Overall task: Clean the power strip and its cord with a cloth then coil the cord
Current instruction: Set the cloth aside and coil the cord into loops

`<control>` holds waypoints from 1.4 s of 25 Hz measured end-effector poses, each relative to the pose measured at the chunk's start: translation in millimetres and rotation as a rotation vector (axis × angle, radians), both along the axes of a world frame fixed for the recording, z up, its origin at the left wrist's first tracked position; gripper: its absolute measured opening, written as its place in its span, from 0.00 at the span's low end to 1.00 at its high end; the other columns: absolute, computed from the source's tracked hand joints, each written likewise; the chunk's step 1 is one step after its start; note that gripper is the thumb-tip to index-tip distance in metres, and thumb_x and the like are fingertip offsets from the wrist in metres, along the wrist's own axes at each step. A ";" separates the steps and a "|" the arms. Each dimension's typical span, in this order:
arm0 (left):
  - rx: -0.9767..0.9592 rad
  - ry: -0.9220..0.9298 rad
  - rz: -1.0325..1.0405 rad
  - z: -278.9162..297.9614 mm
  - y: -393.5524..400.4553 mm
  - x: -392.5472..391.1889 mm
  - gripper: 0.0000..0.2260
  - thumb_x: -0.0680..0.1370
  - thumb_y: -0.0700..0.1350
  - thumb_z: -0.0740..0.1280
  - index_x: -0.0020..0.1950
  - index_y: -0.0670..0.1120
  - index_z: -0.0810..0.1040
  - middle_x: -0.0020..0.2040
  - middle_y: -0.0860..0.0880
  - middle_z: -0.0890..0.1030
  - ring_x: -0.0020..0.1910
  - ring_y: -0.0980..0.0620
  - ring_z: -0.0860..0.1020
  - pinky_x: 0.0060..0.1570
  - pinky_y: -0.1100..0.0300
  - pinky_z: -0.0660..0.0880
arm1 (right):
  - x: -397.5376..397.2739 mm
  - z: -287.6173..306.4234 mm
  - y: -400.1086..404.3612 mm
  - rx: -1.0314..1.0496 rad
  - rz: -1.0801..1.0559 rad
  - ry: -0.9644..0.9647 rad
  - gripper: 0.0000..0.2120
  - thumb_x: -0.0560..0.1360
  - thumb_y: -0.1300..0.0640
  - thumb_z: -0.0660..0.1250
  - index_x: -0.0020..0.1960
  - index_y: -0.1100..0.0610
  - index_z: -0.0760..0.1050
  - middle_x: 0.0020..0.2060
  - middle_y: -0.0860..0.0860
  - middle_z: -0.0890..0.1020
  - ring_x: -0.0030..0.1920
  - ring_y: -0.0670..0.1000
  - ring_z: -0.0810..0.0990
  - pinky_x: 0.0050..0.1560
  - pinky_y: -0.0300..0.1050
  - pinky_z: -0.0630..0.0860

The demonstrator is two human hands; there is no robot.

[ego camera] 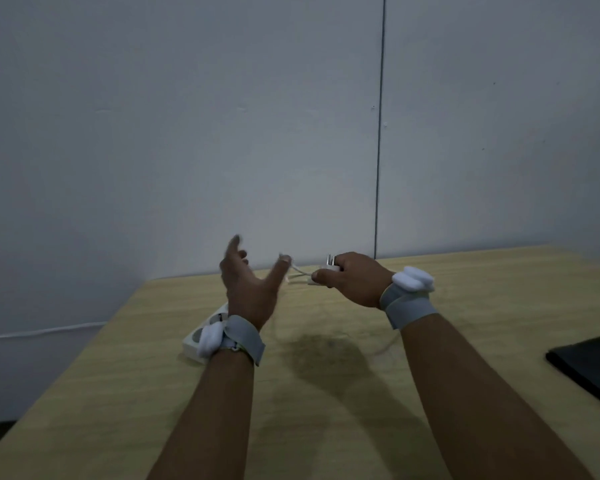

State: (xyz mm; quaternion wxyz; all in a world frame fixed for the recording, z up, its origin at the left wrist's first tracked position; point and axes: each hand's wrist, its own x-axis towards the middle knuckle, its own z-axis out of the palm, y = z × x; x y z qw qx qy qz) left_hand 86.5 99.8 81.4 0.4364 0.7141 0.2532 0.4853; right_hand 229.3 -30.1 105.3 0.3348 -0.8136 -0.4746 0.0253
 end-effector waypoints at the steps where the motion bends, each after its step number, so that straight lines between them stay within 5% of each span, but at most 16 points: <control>1: 0.170 0.085 -0.026 -1.0 -1.1 -0.4 0.37 0.67 0.60 0.71 0.72 0.50 0.64 0.64 0.47 0.68 0.63 0.49 0.69 0.64 0.51 0.69 | 0.2 0.1 2.7 -0.049 0.011 0.001 0.21 0.72 0.39 0.66 0.38 0.58 0.78 0.33 0.53 0.78 0.35 0.54 0.76 0.37 0.47 0.70; 4: 0.422 0.344 -0.203 -1.3 -5.1 2.4 0.32 0.65 0.60 0.65 0.69 0.54 0.69 0.63 0.52 0.71 0.63 0.50 0.70 0.63 0.46 0.68 | -1.5 1.5 7.4 -0.112 0.054 0.043 0.17 0.71 0.41 0.66 0.34 0.53 0.78 0.29 0.48 0.77 0.32 0.51 0.75 0.35 0.45 0.69; 8: 0.507 0.553 -0.315 -10.6 -7.9 12.3 0.31 0.65 0.55 0.66 0.69 0.53 0.69 0.64 0.53 0.74 0.64 0.50 0.71 0.64 0.46 0.66 | -3.5 0.4 18.0 -0.141 0.073 0.073 0.14 0.71 0.44 0.67 0.35 0.54 0.79 0.32 0.49 0.80 0.33 0.50 0.75 0.34 0.44 0.68; 12: 0.535 0.599 -0.312 -20.5 -3.4 24.1 0.29 0.67 0.55 0.68 0.68 0.53 0.69 0.60 0.53 0.77 0.60 0.48 0.74 0.61 0.48 0.66 | -1.6 -7.8 21.5 -0.182 0.070 0.024 0.17 0.73 0.44 0.65 0.41 0.57 0.82 0.41 0.54 0.84 0.42 0.56 0.80 0.43 0.48 0.74; 16: 0.614 0.579 -0.250 -34.9 -2.1 37.5 0.26 0.70 0.52 0.73 0.65 0.50 0.70 0.57 0.49 0.79 0.58 0.46 0.76 0.44 0.63 0.55 | -1.5 -12.2 21.9 -0.229 0.059 -0.035 0.16 0.74 0.45 0.64 0.37 0.55 0.81 0.35 0.52 0.81 0.38 0.54 0.77 0.38 0.45 0.70; 18: 0.646 0.592 -0.163 -38.9 -5.5 42.7 0.21 0.70 0.54 0.72 0.60 0.50 0.72 0.52 0.50 0.82 0.54 0.45 0.78 0.42 0.60 0.51 | -0.2 -14.9 22.0 -0.246 0.049 -0.051 0.15 0.73 0.45 0.63 0.35 0.54 0.79 0.35 0.52 0.81 0.37 0.54 0.77 0.39 0.46 0.72; 23: 0.743 0.575 -0.098 -33.2 -3.3 47.0 0.09 0.75 0.55 0.66 0.43 0.52 0.71 0.38 0.51 0.77 0.40 0.43 0.78 0.39 0.58 0.62 | 2.2 -3.1 10.9 -0.179 0.073 -0.015 0.19 0.71 0.40 0.66 0.40 0.56 0.78 0.29 0.51 0.80 0.29 0.48 0.74 0.29 0.40 0.70; 26: 0.386 0.413 -0.124 -24.7 12.2 33.4 0.15 0.75 0.56 0.69 0.36 0.48 0.71 0.29 0.51 0.72 0.29 0.51 0.73 0.29 0.60 0.65 | 7.1 14.7 -9.6 -0.103 0.077 0.059 0.13 0.72 0.43 0.68 0.41 0.52 0.78 0.28 0.48 0.80 0.27 0.49 0.75 0.27 0.42 0.74; 29: -0.070 0.113 -0.129 -15.2 17.6 24.4 0.17 0.74 0.55 0.71 0.34 0.45 0.71 0.26 0.48 0.72 0.26 0.49 0.70 0.31 0.58 0.68 | 4.3 27.1 -16.8 0.138 0.068 0.005 0.09 0.75 0.51 0.68 0.39 0.56 0.77 0.26 0.46 0.77 0.27 0.48 0.73 0.32 0.43 0.72; 32: -0.439 -0.278 -0.352 3.6 5.9 27.5 0.16 0.77 0.49 0.69 0.34 0.46 0.68 0.23 0.51 0.65 0.22 0.52 0.63 0.28 0.59 0.67 | -23.2 35.5 -3.8 0.467 0.261 0.273 0.11 0.78 0.58 0.62 0.40 0.60 0.77 0.26 0.51 0.74 0.25 0.49 0.67 0.28 0.39 0.64; 35: -0.754 -0.446 -0.589 17.1 -2.2 26.4 0.14 0.79 0.50 0.64 0.35 0.49 0.66 0.23 0.53 0.62 0.22 0.54 0.61 0.26 0.62 0.65 | -52.1 33.8 10.1 0.528 0.408 0.375 0.11 0.79 0.59 0.59 0.41 0.60 0.76 0.26 0.50 0.74 0.23 0.47 0.67 0.24 0.37 0.64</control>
